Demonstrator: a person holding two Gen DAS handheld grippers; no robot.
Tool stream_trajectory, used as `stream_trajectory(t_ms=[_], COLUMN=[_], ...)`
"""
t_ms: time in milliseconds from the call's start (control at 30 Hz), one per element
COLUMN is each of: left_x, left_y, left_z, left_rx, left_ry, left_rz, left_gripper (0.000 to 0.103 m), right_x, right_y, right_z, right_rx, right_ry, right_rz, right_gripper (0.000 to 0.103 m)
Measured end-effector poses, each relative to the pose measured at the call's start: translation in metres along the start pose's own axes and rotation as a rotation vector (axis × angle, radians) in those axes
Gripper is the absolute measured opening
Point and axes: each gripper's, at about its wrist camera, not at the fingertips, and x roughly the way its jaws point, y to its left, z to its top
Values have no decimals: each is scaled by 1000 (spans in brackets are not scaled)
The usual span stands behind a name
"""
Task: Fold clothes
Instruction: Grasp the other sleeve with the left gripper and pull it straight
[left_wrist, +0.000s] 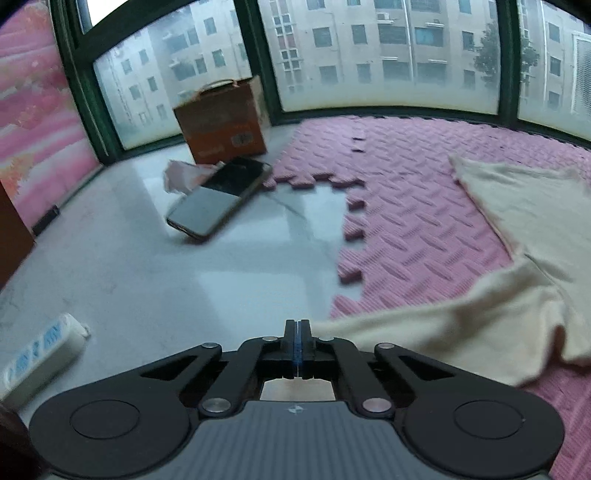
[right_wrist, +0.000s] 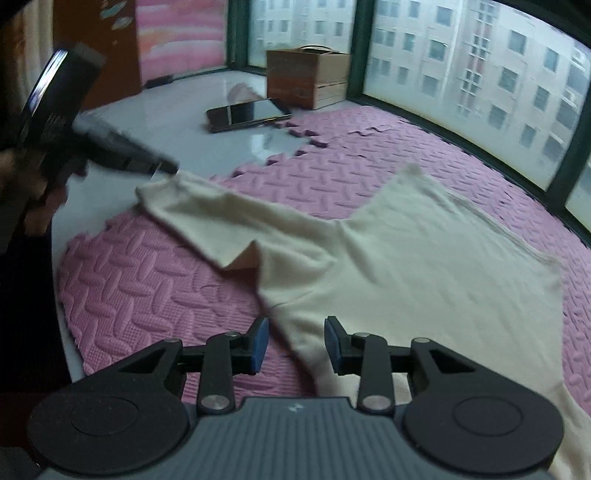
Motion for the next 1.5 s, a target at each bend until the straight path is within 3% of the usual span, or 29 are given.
stream_trajectory(t_ms=[167,233,267,300,400,533,633,667,700,767,867,1100,1167,1233,1300,1333,1400,1500], left_x=[-15,-17,-18,-19,-20,-12,-8,-8,-7,-8,-8,-6,-8,-9,-7,-6,0,2], left_y=[15,18,18,19,20,14,14,14,13,10,15,26,24,20,15,12,10,9], left_z=[-3,-8,-12,-16,-24,-28,-28,-28,-27,-25,-18,3,3,2,-2,-4,-9,-16], left_rx=[-26,-40,-44,-45,-54,-62,-85,-89,-91,-54,-61,-56,-47,-33,-19,-14,-25,-35], left_ry=[-13,4,9,6,22,70,71,69,67,56,37,-22,-15,-3,9,15,40,48], left_rz=[-90,-119,-109,-92,-112,-126,-151,-169,-185,-144,-112,-42,-87,-116,-108,-94,-85,-114], left_gripper=[5,14,30,35,41,47,42,29,22,9,0,0,0,7,40,45,49,45], right_x=[6,10,13,15,17,18,20,20,20,20,18,14,13,13,13,13,14,16], right_y=[8,10,12,13,15,15,14,14,14,13,9,10,8,8,9,9,9,7], right_z=[1,2,2,1,1,2,2,2,2,2,2,-2,-1,-1,-1,-1,0,0], right_rx=[-28,-34,-44,-52,-62,-85,-86,-86,-87,-85,-66,-64,-58,-54,-65,-69,-65,-43], right_ry=[-14,-8,-2,-1,-5,-3,-3,-3,-4,-6,-5,2,-3,-8,-9,-10,-16,-20], right_rz=[-8,2,1,-3,-6,-3,1,3,5,7,25,42,48,47,45,43,38,45], right_gripper=[33,33,32,31,21,21,21,21,21,14,8,6,6,6,9,10,11,12])
